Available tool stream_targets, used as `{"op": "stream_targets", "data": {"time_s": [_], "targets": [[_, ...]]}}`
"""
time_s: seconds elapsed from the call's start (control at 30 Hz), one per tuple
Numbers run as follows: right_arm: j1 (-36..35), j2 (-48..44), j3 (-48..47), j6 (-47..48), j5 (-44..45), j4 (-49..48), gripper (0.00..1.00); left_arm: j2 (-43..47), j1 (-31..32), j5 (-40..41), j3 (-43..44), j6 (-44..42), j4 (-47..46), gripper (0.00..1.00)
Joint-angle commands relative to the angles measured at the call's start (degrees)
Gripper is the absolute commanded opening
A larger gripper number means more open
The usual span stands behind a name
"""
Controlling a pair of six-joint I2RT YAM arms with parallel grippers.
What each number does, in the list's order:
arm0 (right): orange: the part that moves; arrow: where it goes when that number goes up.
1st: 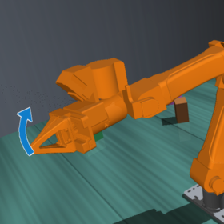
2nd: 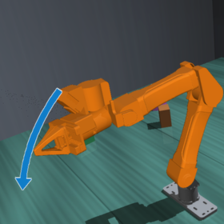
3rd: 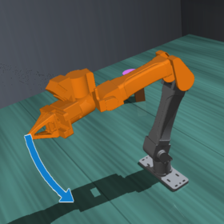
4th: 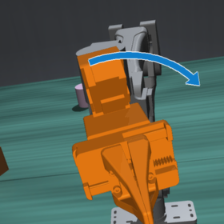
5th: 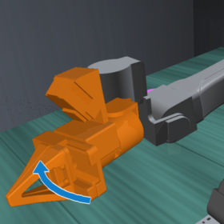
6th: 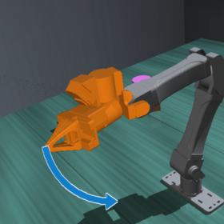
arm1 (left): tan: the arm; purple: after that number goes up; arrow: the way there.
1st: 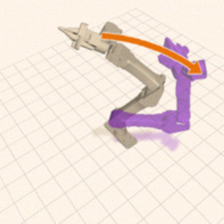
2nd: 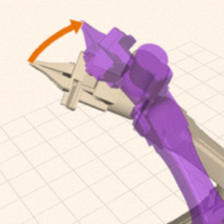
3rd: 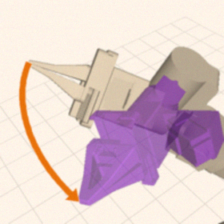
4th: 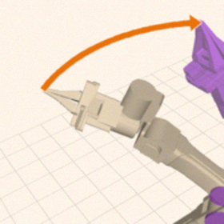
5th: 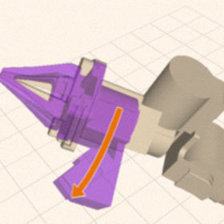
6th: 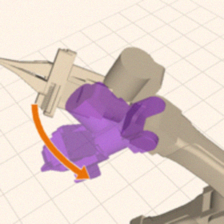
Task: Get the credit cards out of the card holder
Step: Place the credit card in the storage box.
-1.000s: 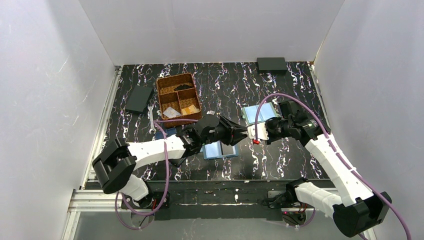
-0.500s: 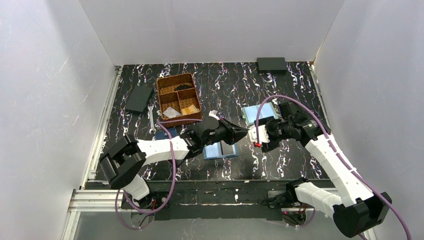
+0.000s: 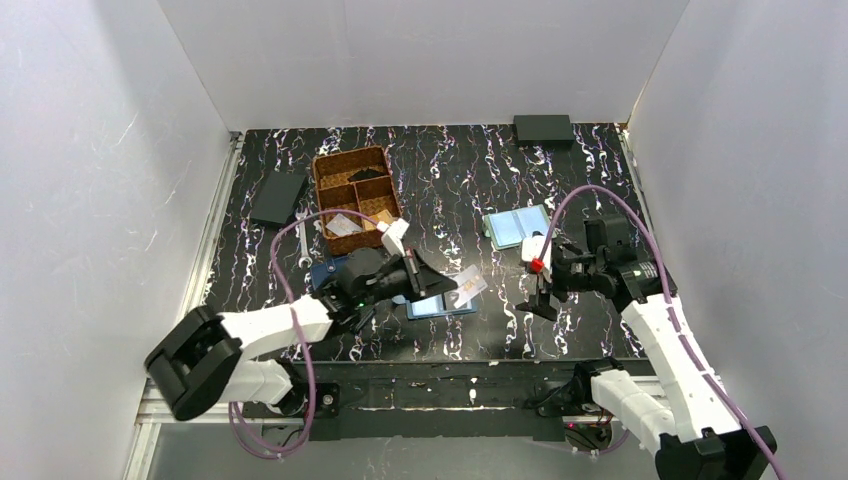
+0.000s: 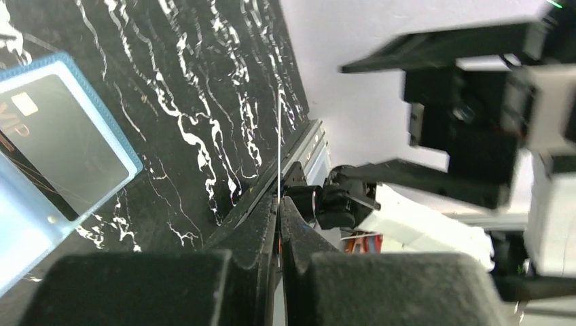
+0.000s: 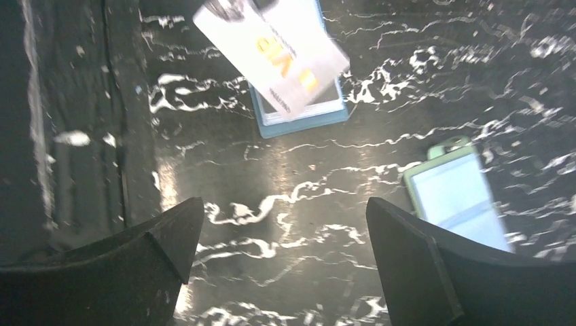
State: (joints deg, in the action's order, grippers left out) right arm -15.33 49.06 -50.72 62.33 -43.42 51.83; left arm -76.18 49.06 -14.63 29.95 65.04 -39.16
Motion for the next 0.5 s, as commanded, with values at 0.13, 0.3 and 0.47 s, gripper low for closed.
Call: {"op": "stream_targets", "data": {"time_s": [0.13, 0.3, 0.47], "targets": [[3.59, 14.18, -0.23, -16.65, -12.45, -6.49, 0.98, 16.99, -12.22, -9.83, -9.66, -14.91, -2.08, 0.00], [10.83, 20.05, 1.65, -14.31, -17.20, -8.52, 0.98, 23.31, -20.59, -13.97, -11.23, -15.21, -0.78, 0.00], [16.01, 23.28, 0.48, -10.16, -17.75, -4.73, 0.98, 24.32, -29.47, -17.76, -10.70, -14.23, 1.07, 0.00]]}}
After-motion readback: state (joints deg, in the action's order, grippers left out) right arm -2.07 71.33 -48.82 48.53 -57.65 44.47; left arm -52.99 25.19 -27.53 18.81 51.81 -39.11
